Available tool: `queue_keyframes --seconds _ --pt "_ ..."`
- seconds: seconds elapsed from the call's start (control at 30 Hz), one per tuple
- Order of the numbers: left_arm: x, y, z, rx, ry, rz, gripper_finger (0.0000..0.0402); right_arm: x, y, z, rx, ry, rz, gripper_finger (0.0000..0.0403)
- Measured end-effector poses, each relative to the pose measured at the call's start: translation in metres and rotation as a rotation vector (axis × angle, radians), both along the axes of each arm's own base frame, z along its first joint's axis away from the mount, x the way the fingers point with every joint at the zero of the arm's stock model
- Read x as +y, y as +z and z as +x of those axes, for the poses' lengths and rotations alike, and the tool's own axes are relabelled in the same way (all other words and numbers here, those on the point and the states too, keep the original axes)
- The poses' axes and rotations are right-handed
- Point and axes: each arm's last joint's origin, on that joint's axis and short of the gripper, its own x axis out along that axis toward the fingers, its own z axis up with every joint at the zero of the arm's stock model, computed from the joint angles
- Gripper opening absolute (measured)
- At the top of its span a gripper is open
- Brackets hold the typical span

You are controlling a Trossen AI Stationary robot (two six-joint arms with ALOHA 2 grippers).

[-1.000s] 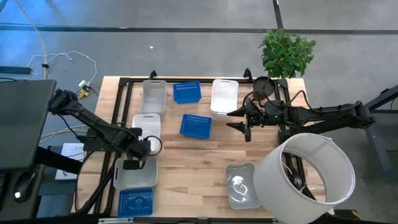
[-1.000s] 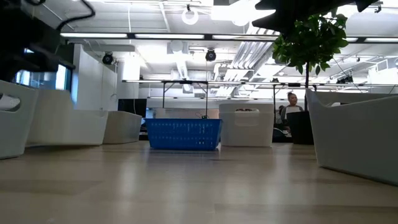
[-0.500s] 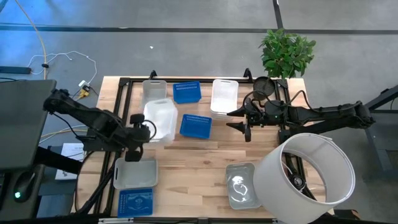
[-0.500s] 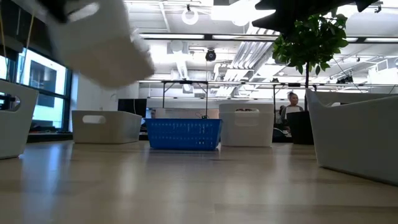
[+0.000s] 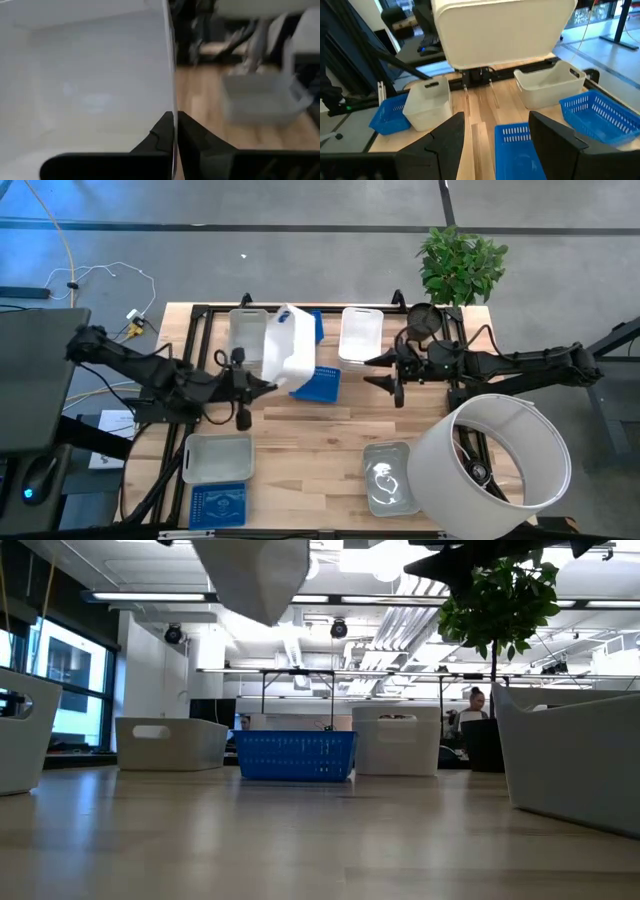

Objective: Stack baskets by color
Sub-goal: Stack the left white bin on the right white bin

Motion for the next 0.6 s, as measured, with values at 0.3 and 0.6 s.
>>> queue_keyframes --seconds 0.3,0.6 --pt "0.012 -0.022 0.019 -0.191 -0.012 -0.038 0.0 0.0 0.003 0.0 -0.029 0.002 0.003 0.0209" --pt "0.018 -0.026 0.023 -0.184 0.008 -0.031 0.0 0.0 0.003 0.0 -0.034 0.003 0.003 0.0209"
